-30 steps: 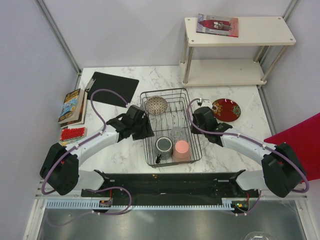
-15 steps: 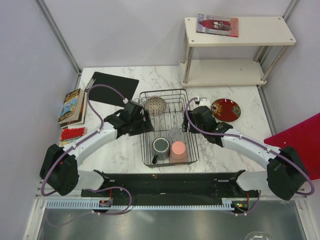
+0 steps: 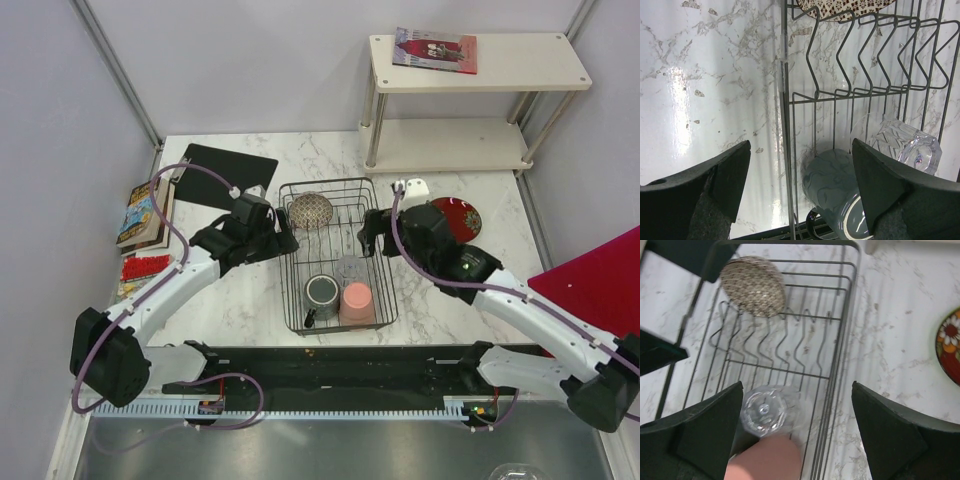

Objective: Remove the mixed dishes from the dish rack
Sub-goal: Pick up the cup from the dish rack.

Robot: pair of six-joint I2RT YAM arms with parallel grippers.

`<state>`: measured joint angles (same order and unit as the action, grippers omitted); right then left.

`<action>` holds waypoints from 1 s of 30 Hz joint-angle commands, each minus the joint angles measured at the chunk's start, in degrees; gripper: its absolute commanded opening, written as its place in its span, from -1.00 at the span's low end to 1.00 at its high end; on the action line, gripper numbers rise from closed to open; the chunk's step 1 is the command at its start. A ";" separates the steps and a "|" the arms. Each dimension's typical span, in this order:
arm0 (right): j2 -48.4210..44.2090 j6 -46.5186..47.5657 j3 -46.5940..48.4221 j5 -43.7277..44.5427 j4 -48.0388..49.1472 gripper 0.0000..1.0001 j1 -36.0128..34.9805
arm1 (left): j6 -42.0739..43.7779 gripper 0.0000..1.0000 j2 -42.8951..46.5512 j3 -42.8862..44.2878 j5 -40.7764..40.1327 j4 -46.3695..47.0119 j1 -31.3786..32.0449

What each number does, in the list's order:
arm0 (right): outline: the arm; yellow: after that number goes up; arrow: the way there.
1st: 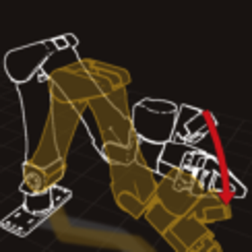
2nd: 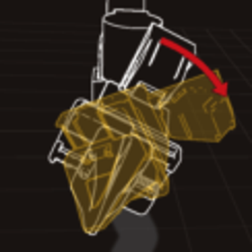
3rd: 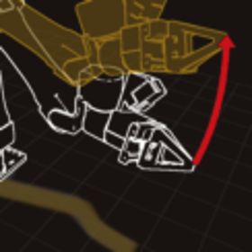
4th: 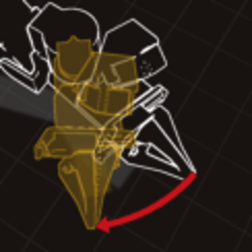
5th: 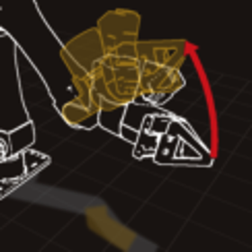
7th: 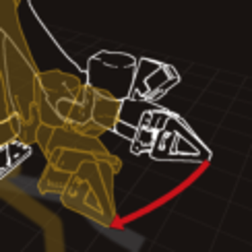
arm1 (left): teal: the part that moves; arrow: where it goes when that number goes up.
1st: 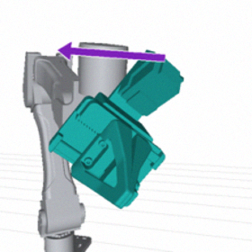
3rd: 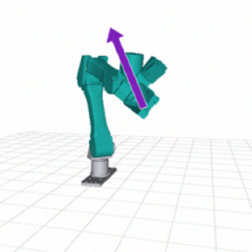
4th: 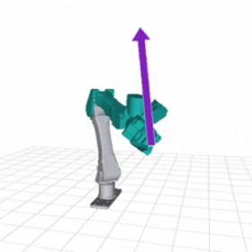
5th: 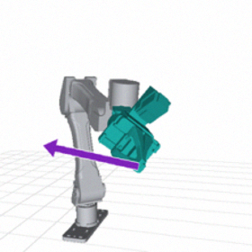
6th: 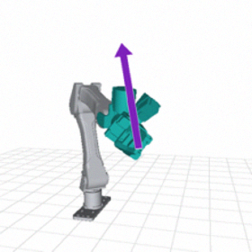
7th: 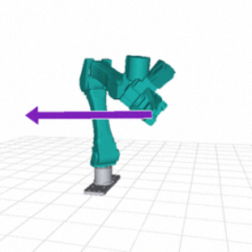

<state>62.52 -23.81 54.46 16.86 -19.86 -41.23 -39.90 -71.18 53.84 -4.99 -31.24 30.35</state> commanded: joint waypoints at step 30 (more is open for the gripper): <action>-0.65 -2.73 -10.25 7.84 -2.29 0.61 -28.20 | 0.97 0.75 2.10 -1.63 0.42 -0.31 -0.20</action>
<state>61.14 -25.28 44.27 24.14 -23.53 -69.01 -39.42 -69.91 52.88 -4.84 -31.68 30.35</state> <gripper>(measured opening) 0.870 0.880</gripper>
